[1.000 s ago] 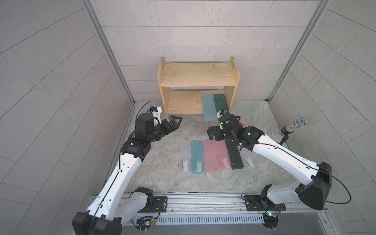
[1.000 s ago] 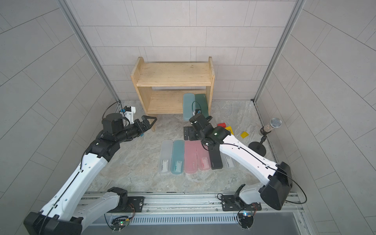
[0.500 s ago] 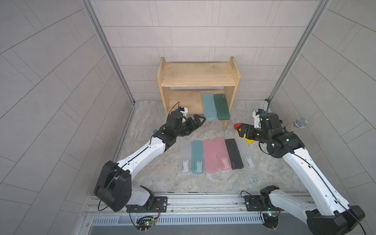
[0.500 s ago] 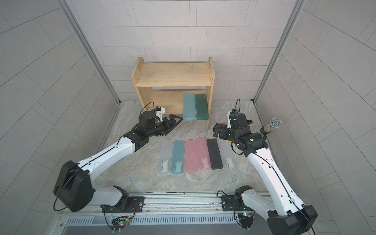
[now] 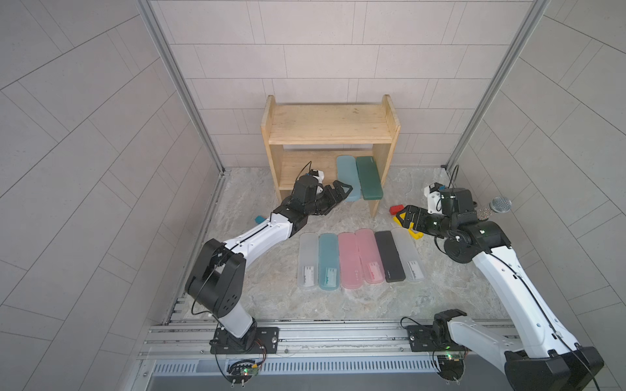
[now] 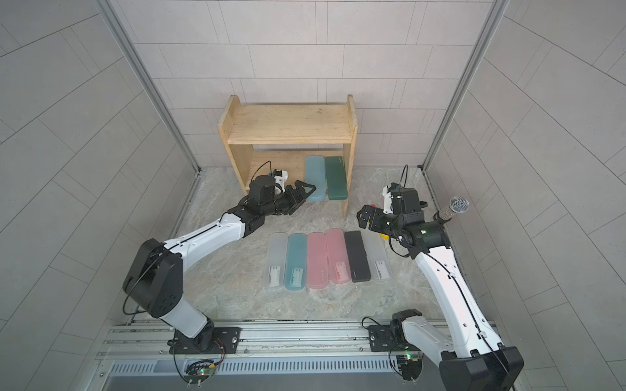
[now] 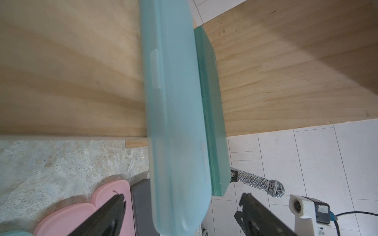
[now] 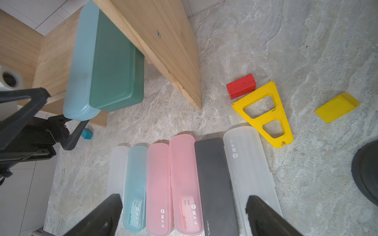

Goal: Remove the pencil cases from the shelf
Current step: Pick up the pencil case from the shelf.

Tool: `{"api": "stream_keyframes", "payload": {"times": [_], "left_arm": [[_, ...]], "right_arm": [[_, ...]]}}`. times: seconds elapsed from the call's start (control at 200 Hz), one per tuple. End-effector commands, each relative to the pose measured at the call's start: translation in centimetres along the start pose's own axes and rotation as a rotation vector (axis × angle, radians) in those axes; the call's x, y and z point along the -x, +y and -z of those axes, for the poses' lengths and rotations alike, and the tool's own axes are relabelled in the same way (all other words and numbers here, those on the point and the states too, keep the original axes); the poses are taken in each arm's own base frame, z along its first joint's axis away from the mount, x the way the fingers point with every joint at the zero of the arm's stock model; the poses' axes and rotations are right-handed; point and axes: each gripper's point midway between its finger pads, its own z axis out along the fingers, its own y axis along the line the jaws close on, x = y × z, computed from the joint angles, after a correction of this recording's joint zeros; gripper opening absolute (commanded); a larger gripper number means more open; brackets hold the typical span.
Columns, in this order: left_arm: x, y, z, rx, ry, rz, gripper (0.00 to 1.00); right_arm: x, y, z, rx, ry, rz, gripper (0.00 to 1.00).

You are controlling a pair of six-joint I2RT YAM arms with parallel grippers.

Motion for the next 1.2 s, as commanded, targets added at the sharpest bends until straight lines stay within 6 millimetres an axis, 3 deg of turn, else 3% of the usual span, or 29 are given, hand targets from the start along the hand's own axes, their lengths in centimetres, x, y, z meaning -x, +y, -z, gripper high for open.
{"api": "stream_keyframes", "payload": {"times": [0.0,0.41,0.505,0.67,1.001,1.196], "left_arm": [[0.6,-1.9,-0.3,-0.055,-0.002,-0.015,0.90],[0.6,-1.7,-1.8,-0.093,0.008,0.023,0.69],[0.8,-1.9,-1.9,-0.105,0.003,0.022,0.58],[0.9,-2.0,-1.8,-0.106,-0.009,0.022,0.55],[1.2,-2.3,-1.8,-0.115,-0.015,0.012,0.41],[1.0,-1.9,-1.8,-0.115,-0.014,0.009,0.23]], "right_arm": [[0.5,0.2,1.1,0.018,-0.024,0.016,1.00],[0.2,-0.1,1.2,0.011,-0.012,0.031,1.00],[0.2,-0.1,1.3,0.012,-0.013,0.031,1.00],[0.4,0.2,1.5,0.023,-0.017,0.033,1.00],[0.7,1.2,3.2,0.072,-0.062,0.005,1.00],[0.4,1.3,4.2,0.074,-0.066,0.012,1.00]]}}
